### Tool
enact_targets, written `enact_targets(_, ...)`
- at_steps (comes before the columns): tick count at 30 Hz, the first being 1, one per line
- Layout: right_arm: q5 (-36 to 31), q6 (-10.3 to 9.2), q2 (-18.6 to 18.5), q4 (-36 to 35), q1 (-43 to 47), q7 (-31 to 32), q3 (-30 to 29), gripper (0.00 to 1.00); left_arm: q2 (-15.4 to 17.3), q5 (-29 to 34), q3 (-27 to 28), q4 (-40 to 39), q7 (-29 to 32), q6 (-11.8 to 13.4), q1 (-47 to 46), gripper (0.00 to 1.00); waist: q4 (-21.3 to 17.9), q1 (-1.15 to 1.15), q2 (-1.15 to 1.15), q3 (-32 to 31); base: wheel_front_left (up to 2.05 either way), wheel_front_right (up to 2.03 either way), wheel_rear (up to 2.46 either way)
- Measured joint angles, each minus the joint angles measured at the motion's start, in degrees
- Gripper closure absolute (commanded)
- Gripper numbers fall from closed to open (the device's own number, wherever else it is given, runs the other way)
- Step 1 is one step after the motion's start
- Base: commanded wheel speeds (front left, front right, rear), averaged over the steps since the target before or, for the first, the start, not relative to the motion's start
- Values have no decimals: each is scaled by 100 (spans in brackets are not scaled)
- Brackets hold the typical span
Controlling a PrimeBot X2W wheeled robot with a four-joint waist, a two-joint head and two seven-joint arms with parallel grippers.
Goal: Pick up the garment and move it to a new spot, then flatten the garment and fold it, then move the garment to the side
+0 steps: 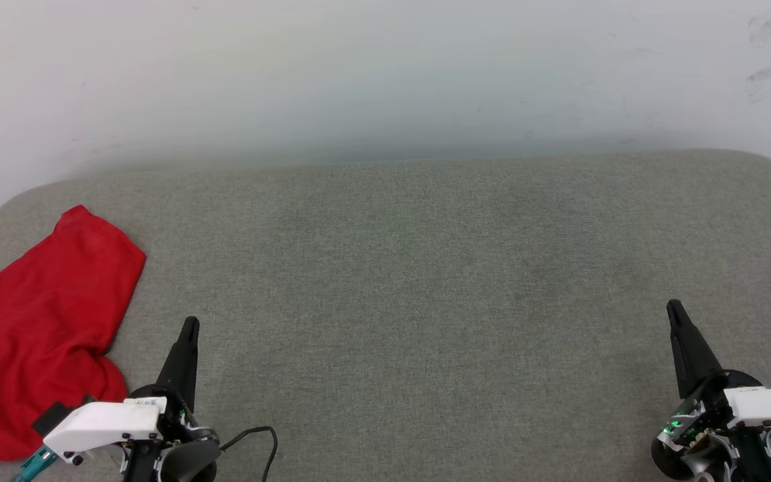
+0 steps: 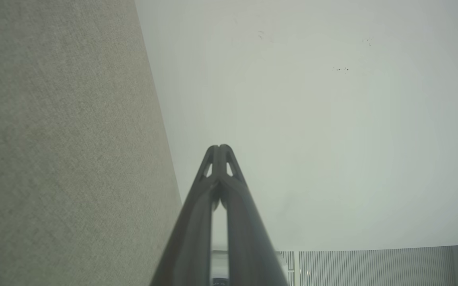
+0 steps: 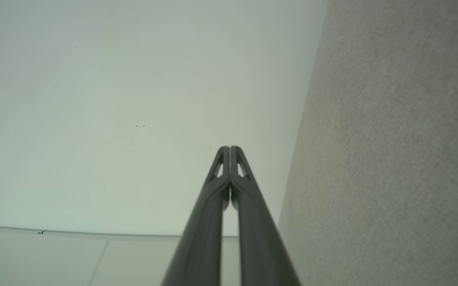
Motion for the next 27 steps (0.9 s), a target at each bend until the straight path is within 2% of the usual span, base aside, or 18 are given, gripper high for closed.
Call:
enact_targets(14, 0, 0, 0, 0, 0, 0, 1, 100, 0, 0, -1, 0, 0, 0, 0, 100, 0, 0, 0, 0, 0, 0, 0)
enact_targets(15, 2, 0, 0, 14, 9, -1, 1, 0, -1, 0, 0, 16, -2, 0, 8, 0, 0, 0, 0, 0, 0, 0, 0)
enact_targets(20, 1, -2, 5, 138, 194, -48, 21, 0, -27, -1, -56, 153, -42, 2, 176, 0, 0, 0, 0, 1, 0, 0, 0)
enact_targets(27, -46, -2, 7, -75, 192, -236, 132, 0, -27, 0, -261, -37, -226, 3, 172, 0, 2, 0, 0, 5, 0, 0, 0)
